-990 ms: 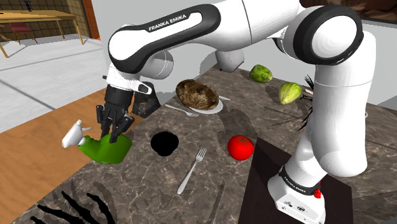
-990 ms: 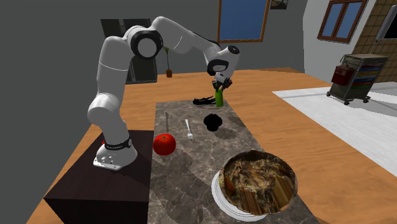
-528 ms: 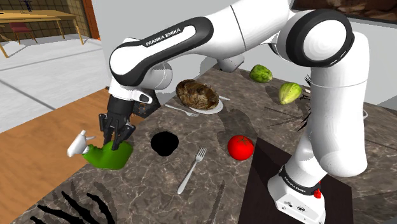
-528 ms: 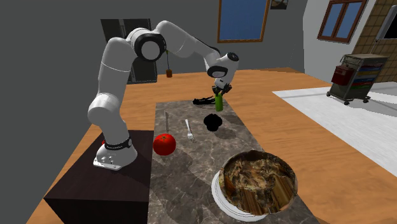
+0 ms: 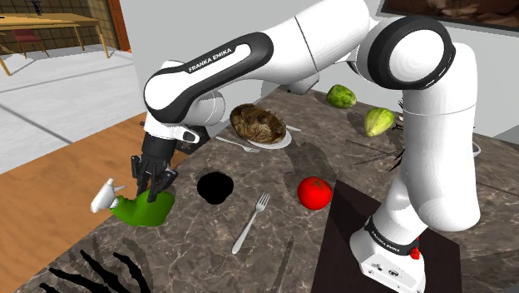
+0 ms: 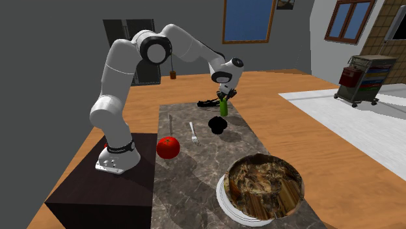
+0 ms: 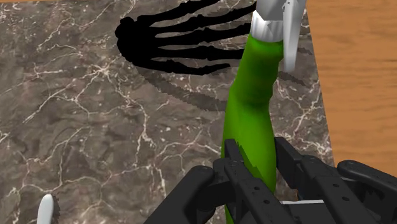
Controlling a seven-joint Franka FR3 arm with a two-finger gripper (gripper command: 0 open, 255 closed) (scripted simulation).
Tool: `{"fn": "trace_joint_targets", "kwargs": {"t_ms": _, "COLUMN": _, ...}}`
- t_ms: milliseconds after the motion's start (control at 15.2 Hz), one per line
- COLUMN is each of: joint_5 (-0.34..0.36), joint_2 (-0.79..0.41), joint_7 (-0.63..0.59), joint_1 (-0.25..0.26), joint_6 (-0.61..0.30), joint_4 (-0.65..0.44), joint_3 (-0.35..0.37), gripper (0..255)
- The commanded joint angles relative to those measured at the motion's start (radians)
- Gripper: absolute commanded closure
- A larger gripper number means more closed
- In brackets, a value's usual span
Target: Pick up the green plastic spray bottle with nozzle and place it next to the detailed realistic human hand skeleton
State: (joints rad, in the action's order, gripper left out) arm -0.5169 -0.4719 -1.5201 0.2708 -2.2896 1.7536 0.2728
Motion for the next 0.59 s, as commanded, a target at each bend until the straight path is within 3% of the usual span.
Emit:
{"fn": "trace_joint_targets", "kwargs": {"t_ms": 0, "joint_5": 0.001, "joint_2": -0.003, "joint_7": 0.000, "joint_1": 0.000, "joint_6": -0.001, "joint_4": 0.004, "joint_3": -0.001, "gripper": 255}}
{"fn": "trace_joint_targets", "kwargs": {"t_ms": 132, "joint_5": 0.001, "joint_2": -0.003, "joint_7": 0.000, "joint_1": 0.000, "joint_6": -0.001, "joint_4": 0.004, "joint_3": -0.001, "gripper": 255}}
{"fn": "trace_joint_targets", "kwargs": {"t_ms": 198, "joint_5": 0.001, "joint_2": -0.002, "joint_7": 0.000, "joint_1": 0.000, "joint_6": -0.001, "joint_4": 0.004, "joint_3": -0.001, "gripper": 0}}
{"fn": "trace_joint_targets", "kwargs": {"t_ms": 528, "joint_5": 0.001, "joint_2": -0.003, "joint_7": 0.000, "joint_1": 0.000, "joint_6": -0.001, "joint_4": 0.004, "joint_3": -0.001, "gripper": 0}}
